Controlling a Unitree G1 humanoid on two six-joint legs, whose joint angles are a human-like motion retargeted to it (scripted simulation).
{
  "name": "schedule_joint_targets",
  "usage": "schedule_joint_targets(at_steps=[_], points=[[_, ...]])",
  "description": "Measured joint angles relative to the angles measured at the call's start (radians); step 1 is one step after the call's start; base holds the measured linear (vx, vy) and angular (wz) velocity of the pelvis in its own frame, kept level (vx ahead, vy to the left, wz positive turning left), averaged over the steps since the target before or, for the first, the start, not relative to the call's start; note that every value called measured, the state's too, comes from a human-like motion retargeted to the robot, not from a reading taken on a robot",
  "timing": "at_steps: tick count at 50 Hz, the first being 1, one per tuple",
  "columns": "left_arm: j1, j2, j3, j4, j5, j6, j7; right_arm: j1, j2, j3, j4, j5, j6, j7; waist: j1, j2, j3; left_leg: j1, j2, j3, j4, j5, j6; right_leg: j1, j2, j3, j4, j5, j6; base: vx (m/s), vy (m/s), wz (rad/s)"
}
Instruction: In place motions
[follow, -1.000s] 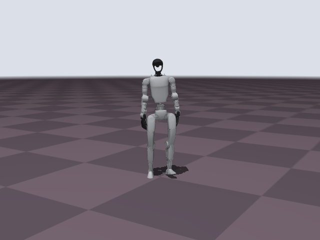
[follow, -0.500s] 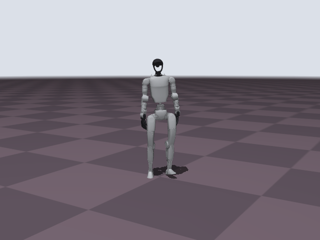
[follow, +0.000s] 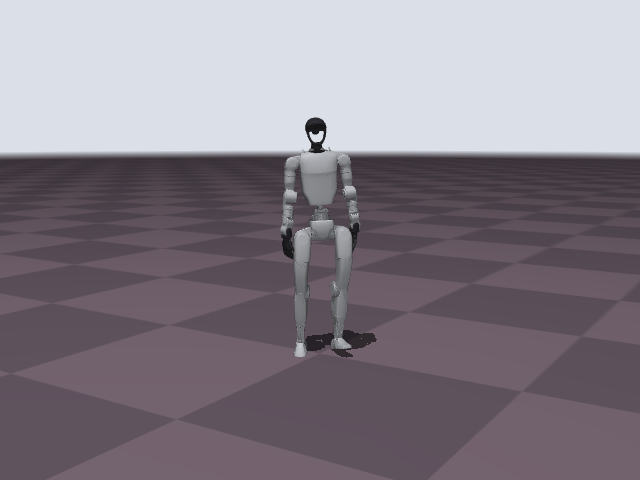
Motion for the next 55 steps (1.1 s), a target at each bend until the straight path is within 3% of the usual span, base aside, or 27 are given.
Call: schedule_joint_targets(at_steps=[55], points=[[-0.010,-0.015,-0.020,-0.015,-0.002,-0.004,-0.003,0.002,-0.029,-0.027,-0.002,0.006,-0.002,-0.001,0.024,-0.010,0.010,-0.009,-0.039,-0.031,0.000,0.007,0.029,0.000,-0.036,-0.018,0.023,-0.022,0.031,0.01,0.01,0.01]])
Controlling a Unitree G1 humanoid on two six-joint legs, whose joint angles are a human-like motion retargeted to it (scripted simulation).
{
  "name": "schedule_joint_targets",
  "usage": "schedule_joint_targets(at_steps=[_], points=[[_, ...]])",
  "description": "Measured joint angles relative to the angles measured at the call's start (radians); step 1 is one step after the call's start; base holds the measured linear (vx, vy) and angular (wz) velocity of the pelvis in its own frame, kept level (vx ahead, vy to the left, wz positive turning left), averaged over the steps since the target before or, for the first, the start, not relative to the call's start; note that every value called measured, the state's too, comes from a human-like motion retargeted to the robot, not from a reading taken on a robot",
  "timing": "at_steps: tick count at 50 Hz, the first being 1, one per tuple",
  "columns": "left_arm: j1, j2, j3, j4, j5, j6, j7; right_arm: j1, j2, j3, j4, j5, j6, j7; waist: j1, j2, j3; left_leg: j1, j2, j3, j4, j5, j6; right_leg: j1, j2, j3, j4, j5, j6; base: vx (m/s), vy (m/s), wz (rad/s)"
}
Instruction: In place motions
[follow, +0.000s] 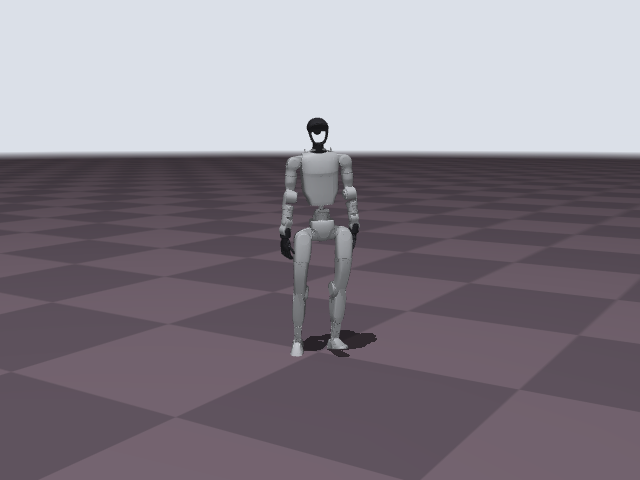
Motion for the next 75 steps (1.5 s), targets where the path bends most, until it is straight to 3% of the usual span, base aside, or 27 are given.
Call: schedule_joint_targets(at_steps=[12,24,30,32,36,44,53,62,68,75], points=[[-0.004,0.036,0.011,0.014,-0.008,0.002,0.022,0.012,0.016,0.016,-0.059,0.012,-0.017,0.016,0.015,-0.013,0.017,0.002,-0.013,-0.011,-0.004,-0.001,0.025,-0.015,-0.010,0.015,0.034,-0.006,0.016,0.11,0.03,-0.04],[-0.047,0.090,0.024,0.009,-0.023,0.003,0.023,-0.014,0.016,0.063,-0.129,-0.003,-0.040,0.016,0.019,-0.022,0.065,-0.040,0.052,0.021,-0.009,0.008,0.010,-0.164,0.048,0.141,0.235,-0.024,0.048,-0.01,-0.08,-0.18],[-0.079,0.119,0.003,-0.006,-0.028,0.004,0.032,0.008,0.000,0.043,-0.141,0.004,-0.048,0.004,-0.005,-0.039,0.092,-0.055,0.052,0.000,-0.009,0.026,-0.004,-0.160,-0.004,0.139,0.149,0.022,0.046,-0.07,-0.15,0.48],[-0.086,0.128,0.002,-0.015,-0.034,0.001,0.044,0.018,-0.005,0.032,-0.140,0.004,-0.046,0.003,-0.005,-0.057,0.098,-0.059,0.040,-0.010,-0.010,0.030,-0.008,-0.157,-0.020,0.165,0.107,0.084,0.084,-0.07,-0.20,0.44],[-0.112,0.145,0.022,-0.021,-0.059,-0.001,0.073,0.029,-0.011,0.007,-0.158,0.003,-0.042,0.005,0.004,-0.075,0.117,-0.077,0.045,-0.016,-0.011,0.038,-0.025,-0.157,-0.023,0.174,0.074,0.071,0.097,-0.18,-0.25,0.23],[-0.220,0.158,0.067,-0.066,-0.158,-0.005,0.104,0.010,-0.061,-0.078,-0.174,-0.024,-0.072,-0.046,-0.018,-0.095,0.208,-0.128,0.069,-0.018,-0.002,0.065,-0.066,-0.177,-0.018,0.150,0.006,0.100,0.080,-0.36,-0.29,0.10],[-0.457,0.209,0.024,-0.128,-0.156,-0.033,0.100,0.011,-0.113,-0.357,-0.116,0.290,-0.112,-0.048,-0.062,-0.118,0.401,-0.217,0.093,0.003,-0.012,0.121,-0.112,-0.270,-0.007,0.171,-0.034,0.165,0.068,-0.61,-0.33,-0.10],[-0.656,0.296,0.022,-0.189,-0.153,-0.062,0.091,0.079,-0.257,-0.514,-0.012,0.281,-0.138,-0.054,-0.184,-0.159,0.624,-0.332,0.123,0.050,-0.030,0.158,-0.140,-0.424,0.019,0.219,-0.056,0.237,0.060,-0.77,-0.16,-0.39],[-0.752,0.322,0.037,-0.172,-0.158,-0.067,0.103,0.196,-0.332,-0.593,0.070,0.386,-0.158,-0.070,-0.276,-0.174,0.637,-0.476,0.153,0.094,-0.035,0.180,-0.137,-0.598,0.056,0.262,-0.073,0.288,0.058,-0.66,0.06,-0.60],[-0.830,0.293,0.021,-0.232,-0.186,-0.102,0.116,0.356,-0.315,-0.720,0.143,0.475,-0.174,-0.116,-0.318,-0.149,0.637,-0.627,0.177,0.138,-0.043,0.196,-0.137,-0.779,0.094,0.307,-0.090,0.331,0.054,-0.47,0.08,-0.49]])
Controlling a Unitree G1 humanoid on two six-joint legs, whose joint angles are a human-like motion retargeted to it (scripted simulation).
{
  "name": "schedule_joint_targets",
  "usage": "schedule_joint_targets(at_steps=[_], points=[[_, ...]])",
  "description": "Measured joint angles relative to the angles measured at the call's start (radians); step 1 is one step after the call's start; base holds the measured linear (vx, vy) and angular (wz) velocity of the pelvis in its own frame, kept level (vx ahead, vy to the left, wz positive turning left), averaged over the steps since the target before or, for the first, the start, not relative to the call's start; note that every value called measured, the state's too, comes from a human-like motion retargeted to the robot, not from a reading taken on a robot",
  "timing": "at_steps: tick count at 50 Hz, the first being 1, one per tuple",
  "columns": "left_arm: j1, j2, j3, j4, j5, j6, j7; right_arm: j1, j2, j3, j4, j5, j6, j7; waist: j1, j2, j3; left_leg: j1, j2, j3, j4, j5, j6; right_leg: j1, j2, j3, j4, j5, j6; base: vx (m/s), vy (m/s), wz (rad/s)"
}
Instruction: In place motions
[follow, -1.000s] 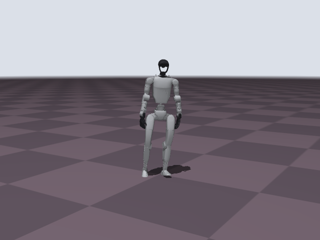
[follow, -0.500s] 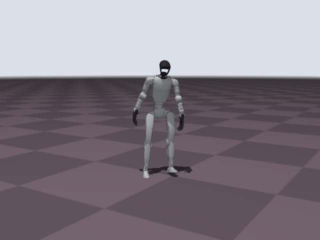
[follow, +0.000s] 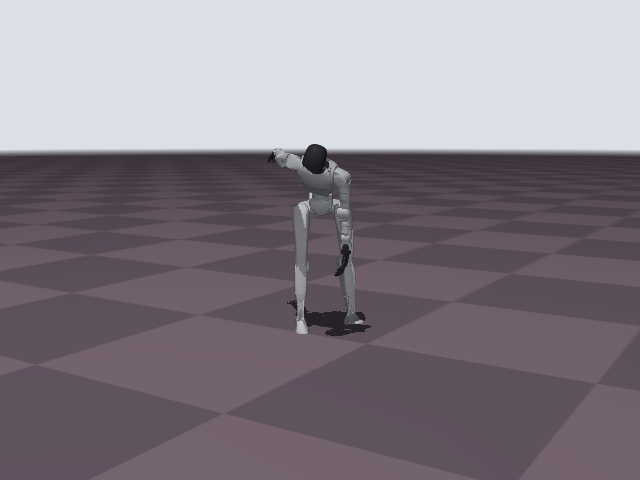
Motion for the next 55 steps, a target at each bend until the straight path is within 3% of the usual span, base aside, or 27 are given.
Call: schedule_joint_targets(at_steps=[6,12,17,32,40,50,55], points=[[-0.008,0.090,0.003,-0.022,-0.009,-0.018,0.022,-0.024,-0.004,-0.049,0.028,0.184,-0.033,-0.064,-0.123,0.010,0.000,-0.118,0.028,0.033,-0.002,-0.005,0.007,-0.135,0.046,0.036,-0.009,0.019,-0.008,-0.33,0.24,-0.51],[-0.002,0.251,0.135,0.006,-0.031,-0.047,0.060,-0.215,-0.042,0.061,0.041,0.274,-0.082,-0.100,-0.343,-0.041,0.000,-0.220,0.039,0.082,0.006,-0.037,0.013,-0.282,0.076,0.086,-0.015,0.056,0.003,0.00,0.55,-0.75],[-0.029,0.293,0.146,0.077,-0.042,-0.011,0.019,-0.289,-0.042,0.105,0.042,0.315,-0.097,-0.083,-0.413,-0.041,0.000,-0.274,0.047,0.118,0.008,-0.059,0.018,-0.359,0.098,0.108,-0.014,0.070,0.003,0.05,0.30,-0.52],[-0.055,0.247,0.116,0.111,0.033,-0.027,0.003,-0.282,-0.075,0.080,0.027,0.351,-0.148,-0.199,-0.381,-0.031,0.000,-0.289,0.054,0.140,0.008,-0.059,0.006,-0.378,0.098,0.109,-0.019,0.076,-0.002,0.00,0.00,0.00],[0.026,0.247,0.104,0.085,0.021,-0.031,0.008,-0.272,-0.095,0.111,0.023,0.338,-0.156,-0.228,-0.328,0.019,0.000,-0.240,0.058,0.117,0.018,-0.046,0.000,-0.292,0.084,0.085,-0.019,0.056,-0.017,0.02,-0.05,0.24],[0.310,0.209,-0.087,0.114,0.179,-0.060,0.076,-0.309,-0.089,0.181,-0.029,0.195,-0.125,-0.379,-0.196,0.138,0.000,-0.077,0.040,0.061,0.037,-0.029,-0.010,-0.047,0.031,-0.007,-0.013,-0.003,-0.028,0.17,-0.10,0.58],[0.555,0.190,-0.158,0.146,0.110,-0.038,0.078,-0.388,-0.086,0.260,-0.106,0.070,-0.091,-0.344,-0.137,0.167,0.000,0.025,0.014,0.030,0.040,-0.023,-0.012,0.095,-0.011,-0.064,-0.005,-0.039,-0.027,0.36,-0.12,0.73]])
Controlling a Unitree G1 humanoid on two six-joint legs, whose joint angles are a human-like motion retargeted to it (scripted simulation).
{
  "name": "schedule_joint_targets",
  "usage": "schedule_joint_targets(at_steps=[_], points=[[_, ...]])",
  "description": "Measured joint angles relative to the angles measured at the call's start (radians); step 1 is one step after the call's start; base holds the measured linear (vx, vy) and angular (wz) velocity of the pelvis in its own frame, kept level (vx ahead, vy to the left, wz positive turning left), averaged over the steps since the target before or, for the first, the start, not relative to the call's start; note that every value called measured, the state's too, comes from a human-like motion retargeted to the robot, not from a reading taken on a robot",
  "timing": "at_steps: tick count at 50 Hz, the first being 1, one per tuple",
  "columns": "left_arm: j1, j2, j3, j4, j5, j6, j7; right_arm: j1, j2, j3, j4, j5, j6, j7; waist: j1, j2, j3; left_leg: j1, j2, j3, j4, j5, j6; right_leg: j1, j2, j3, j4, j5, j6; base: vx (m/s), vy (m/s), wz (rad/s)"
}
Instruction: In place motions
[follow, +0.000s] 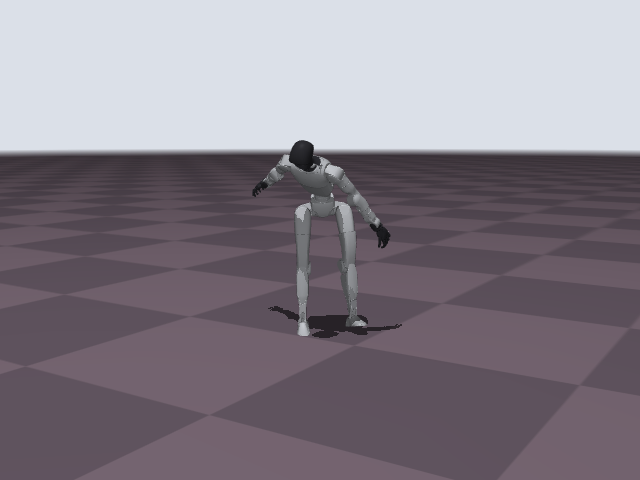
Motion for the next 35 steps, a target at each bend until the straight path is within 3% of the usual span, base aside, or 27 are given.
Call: schedule_joint_targets(at_steps=[3,8,16,24,27,32,35], points=[[0.194,-0.039,0.055,0.014,-0.042,-0.024,0.029,-0.039,0.003,0.051,-0.049,-0.099,0.031,0.078,0.050,0.035,0.000,0.043,-0.016,-0.025,0.001,0.008,0.000,0.069,-0.022,-0.031,0.006,-0.020,-0.001,0.44,-0.12,0.81],[0.468,-0.081,0.152,0.043,-0.069,0.022,-0.016,-0.098,-0.007,0.145,-0.087,-0.179,0.057,0.094,0.172,0.109,0.000,0.079,-0.046,-0.077,0.004,0.026,0.003,0.156,-0.058,-0.090,0.012,-0.049,0.000,0.42,-0.16,0.87],[0.699,-0.025,0.327,0.048,-0.011,0.041,-0.028,-0.145,-0.022,0.195,-0.130,-0.150,0.060,0.142,0.454,0.231,0.000,0.073,-0.124,-0.181,-0.010,0.066,0.008,0.224,-0.132,-0.223,0.022,-0.081,0.018,0.44,-0.22,1.08],[0.738,-0.036,0.544,0.044,-0.017,0.067,0.025,-0.247,-0.118,0.185,-0.135,-0.143,0.048,0.140,0.692,0.340,0.000,-0.061,-0.162,-0.263,-0.036,0.137,-0.019,0.160,-0.152,-0.346,0.046,-0.112,0.025,0.29,-0.34,1.11],[0.723,-0.069,0.612,0.020,-0.045,0.038,0.049,-0.298,-0.172,0.169,-0.111,-0.116,0.046,0.149,0.792,0.369,0.000,-0.133,-0.168,-0.284,-0.045,0.159,-0.032,0.096,-0.155,-0.382,0.072,-0.126,0.020,0.24,-0.33,0.62],[0.625,-0.103,0.554,0.067,-0.091,0.022,0.173,-0.327,-0.311,0.088,-0.107,-0.007,0.051,0.165,1.027,0.456,0.000,-0.241,-0.183,-0.324,-0.058,0.190,-0.043,-0.005,-0.163,-0.420,0.105,-0.144,0.011,0.16,-0.42,0.44],[0.523,-0.111,0.499,0.134,-0.118,0.074,0.214,-0.328,-0.402,0.020,-0.129,0.035,0.058,0.180,1.169,0.511,0.000,-0.299,-0.194,-0.351,-0.068,0.208,-0.049,-0.037,-0.161,-0.458,0.079,-0.133,0.016,0.11,-0.54,0.57]])
